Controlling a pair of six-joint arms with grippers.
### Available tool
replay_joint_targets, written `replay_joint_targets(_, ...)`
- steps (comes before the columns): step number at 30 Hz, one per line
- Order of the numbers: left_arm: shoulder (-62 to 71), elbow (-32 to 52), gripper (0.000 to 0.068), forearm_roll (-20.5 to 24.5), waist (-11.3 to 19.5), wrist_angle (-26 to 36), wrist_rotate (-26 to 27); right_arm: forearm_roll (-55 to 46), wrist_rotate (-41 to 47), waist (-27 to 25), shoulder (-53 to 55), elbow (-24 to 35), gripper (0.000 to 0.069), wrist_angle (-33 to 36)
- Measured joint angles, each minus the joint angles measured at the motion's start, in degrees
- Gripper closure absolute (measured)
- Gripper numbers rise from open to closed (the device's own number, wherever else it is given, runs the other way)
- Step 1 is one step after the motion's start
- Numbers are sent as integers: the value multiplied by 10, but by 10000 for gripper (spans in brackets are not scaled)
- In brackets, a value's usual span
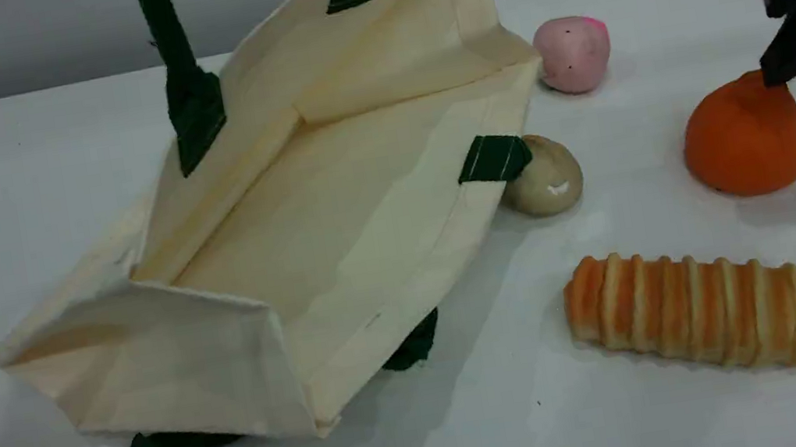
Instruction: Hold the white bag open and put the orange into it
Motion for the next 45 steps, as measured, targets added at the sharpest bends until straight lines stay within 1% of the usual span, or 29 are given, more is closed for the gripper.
replay_joint_targets(3, 0, 0, 610, -3, 0, -2, 0, 7, 0, 0, 0, -13, 258, -15)
replay_joint_targets(5, 0, 0, 610, -7, 0, -2, 2, 7, 0, 0, 1, -17, 201, -13)
replay_joint_targets(8, 0, 0, 610, -9, 0, -9, 7, 7, 0, 0, 12, -17, 157, 9)
replay_joint_targets(16, 1, 0, 610, -8, 0, -16, 8, 42, 1, 0, 37, -20, 146, 19)
replay_joint_targets(24, 1, 0, 610, -11, 0, -15, 11, 41, 1, 0, 86, -43, 146, 32)
replay_joint_targets(29, 1, 0, 610, -11, 0, -15, 12, 41, 1, 0, 95, -57, 146, 35)
replay_joint_targets(31, 1, 0, 610, -11, 0, -15, 12, 41, 1, 0, 95, -57, 167, 40)
replay_joint_targets(32, 1, 0, 610, -11, 0, -15, 12, 41, 1, 0, 95, -57, 185, 43)
replay_joint_targets(33, 1, 0, 610, -10, 0, -15, 12, 41, 1, 0, 95, -57, 217, 49)
replay_joint_targets(35, 1, 0, 610, -10, 0, -15, 12, 41, 1, 0, 95, -57, 307, 61)
replay_joint_targets(38, 1, 0, 610, -8, 0, -15, 12, 41, 1, 0, 95, -57, 516, 78)
replay_joint_targets(39, 1, 0, 610, -8, 0, -15, 13, 41, 1, 0, 95, -57, 573, 82)
replay_joint_targets(40, 1, 0, 610, -8, 0, -15, 15, 41, 1, 0, 95, -57, 616, 82)
replay_joint_targets(41, 1, 0, 610, -8, 0, -15, 17, 41, 1, 0, 95, -57, 640, 82)
replay_joint_targets(42, 1, 0, 610, -8, 0, -15, 18, 41, 1, 0, 94, -57, 648, 82)
replay_joint_targets(45, 1, 0, 610, -8, 0, -15, 23, 40, 1, 0, 85, -56, 652, 89)
